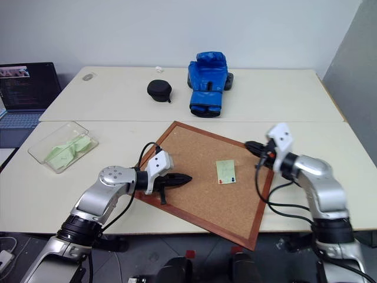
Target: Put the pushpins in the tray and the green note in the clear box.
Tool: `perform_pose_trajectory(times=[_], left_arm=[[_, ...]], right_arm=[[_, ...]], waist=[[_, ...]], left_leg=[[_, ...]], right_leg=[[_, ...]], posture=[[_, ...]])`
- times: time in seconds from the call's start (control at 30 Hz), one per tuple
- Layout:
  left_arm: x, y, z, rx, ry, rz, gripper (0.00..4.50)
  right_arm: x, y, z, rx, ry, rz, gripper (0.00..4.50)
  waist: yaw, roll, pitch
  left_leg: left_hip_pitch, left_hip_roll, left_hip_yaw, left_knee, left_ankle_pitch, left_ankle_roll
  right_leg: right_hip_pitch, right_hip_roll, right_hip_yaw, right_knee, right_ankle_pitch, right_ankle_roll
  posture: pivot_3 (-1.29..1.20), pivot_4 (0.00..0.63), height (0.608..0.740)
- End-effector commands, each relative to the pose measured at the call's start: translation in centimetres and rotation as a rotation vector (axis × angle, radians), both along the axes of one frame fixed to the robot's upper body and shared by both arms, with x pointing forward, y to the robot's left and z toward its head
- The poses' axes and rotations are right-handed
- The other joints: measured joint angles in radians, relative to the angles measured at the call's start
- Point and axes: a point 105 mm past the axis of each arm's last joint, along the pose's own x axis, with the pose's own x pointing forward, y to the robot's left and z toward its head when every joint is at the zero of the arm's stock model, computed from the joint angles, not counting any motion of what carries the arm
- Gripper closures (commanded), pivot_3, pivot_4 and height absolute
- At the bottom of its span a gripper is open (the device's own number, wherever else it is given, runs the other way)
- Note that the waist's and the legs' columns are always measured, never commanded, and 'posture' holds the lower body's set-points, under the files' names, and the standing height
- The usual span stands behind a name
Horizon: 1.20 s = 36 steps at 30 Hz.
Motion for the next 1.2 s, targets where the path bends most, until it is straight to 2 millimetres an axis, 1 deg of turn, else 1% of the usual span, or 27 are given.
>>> perform_pose_trajectory(times=[0.03, 0.07, 0.1, 0.17, 0.27, 0.47, 0.63, 0.7, 0.73, 0.8, 0.93, 1.2], left_arm=[[-0.4, 1.5, -3.2, 0.099, 0.08, 0.059, 4.5], [-0.4, 1.4, -3.3, 0.097, 0.082, 0.056, 4.5], [-0.4, 1.4, -3.3, 0.095, 0.083, 0.054, 4.5], [-0.3, 1.2, -3.3, 0.093, 0.082, 0.051, 4.5], [-0.2, 1.0, -3.2, 0.09, 0.082, 0.043, 4.5], [0.2, 0.9, -3.0, 0.093, 0.075, 0.034, 4.5], [0.3, 0.9, -3.0, 0.092, 0.072, 0.033, 4.5], [0.3, 0.9, -3.0, 0.091, 0.072, 0.033, 4.5], [0.3, 0.9, -3.0, 0.091, 0.072, 0.034, 4.5], [0.2, 1.0, -3.0, 0.091, 0.072, 0.036, 4.5], [0.0, 1.2, -3.0, 0.093, 0.073, 0.038, 4.5], [0.0, 1.0, -2.9, 0.09, 0.067, 0.033, 4.5]], right_arm=[[-0.8, -6.0, 0.9, -0.025, -0.022, -0.289, 4.48], [-1.2, -7.4, 0.4, -0.029, -0.01, -0.36, 4.48], [-1.5, -8.2, 0.1, -0.031, -0.003, -0.402, 4.48], [-2.0, -9.1, -0.9, -0.016, 0.039, -0.451, 4.48], [-2.4, -8.9, -1.9, 0.038, 0.094, -0.47, 4.48], [-2.1, -8.9, -2.6, 0.146, 0.152, -0.504, 4.48], [-1.8, -9.1, -3.1, 0.159, 0.171, -0.511, 4.48], [-1.7, -9.1, -3.3, 0.16, 0.174, -0.508, 4.05], [-1.7, -9.1, -3.4, 0.158, 0.178, -0.505, 4.02], [-1.6, -9.0, -3.7, 0.149, 0.186, -0.5, 3.44], [-1.6, -9.0, -3.9, 0.137, 0.185, -0.493, 2.62], [-1.8, -8.7, -3.6, 0.105, 0.162, -0.462, 2.62]], waist=[[-0.001, 0.002, -0.001], [-0.001, 0.003, -0.002], [-0.003, 0.003, -0.002], [-0.004, 0.006, -0.004], [-0.006, 0.01, -0.006], [-0.004, 0.012, -0.008], [-0.002, 0.012, -0.008], [-0.002, 0.012, -0.008], [-0.002, 0.012, -0.008], [-0.002, 0.012, -0.008], [-0.002, 0.012, -0.008], [-0.003, 0.012, -0.008]], left_leg=[[0.001, 0.0, 0.001, 0.0, 0.0, 0.0], [0.002, 0.0, 0.001, 0.0, 0.0, 0.0], [0.004, 0.0, 0.002, 0.0, 0.0, 0.0], [0.01, 0.0, 0.004, -0.002, 0.0, 0.0], [0.012, 0.0, 0.006, -0.003, 0.0, 0.0], [0.012, 0.0, 0.009, -0.002, 0.0, 0.001], [0.011, 0.0, 0.009, -0.002, 0.0, 0.001], [0.011, 0.0, 0.009, -0.002, 0.0, 0.001], [0.011, 0.0, 0.009, -0.002, 0.0, 0.001], [0.011, 0.0, 0.009, -0.002, 0.0, 0.001], [0.011, 0.0, 0.009, -0.003, 0.0, 0.001], [0.011, 0.0, 0.009, -0.003, 0.0, 0.001]], right_leg=[[0.001, 0.0, 0.001, 0.0, 0.0, 0.0], [0.002, 0.0, 0.001, 0.0, 0.0, 0.0], [0.004, 0.0, 0.001, 0.0, 0.0, 0.0], [0.01, 0.001, 0.002, -0.002, 0.0, 0.001], [0.011, 0.003, 0.003, -0.006, -0.003, 0.005], [0.012, 0.002, 0.005, -0.007, -0.003, 0.006], [0.012, 0.002, 0.004, -0.007, -0.003, 0.006], [0.012, 0.002, 0.004, -0.007, -0.003, 0.006], [0.012, 0.002, 0.004, -0.007, -0.003, 0.006], [0.012, 0.002, 0.005, -0.007, -0.003, 0.006], [0.012, 0.002, 0.005, -0.007, -0.003, 0.006], [0.012, 0.002, 0.005, -0.008, -0.003, 0.007]], posture=[[0.0, 0.15, 0.74], [0.0, 0.15, 0.74], [0.0, 0.15, 0.74], [0.0, 0.15, 0.74], [0.0, 0.15, 0.74], [0.0, 0.15, 0.74], [0.0, 0.15, 0.74], [0.0, 0.15, 0.74], [0.0, 0.15, 0.74], [0.0, 0.15, 0.74], [0.0, 0.15, 0.74], [0.0, 0.15, 0.74]])
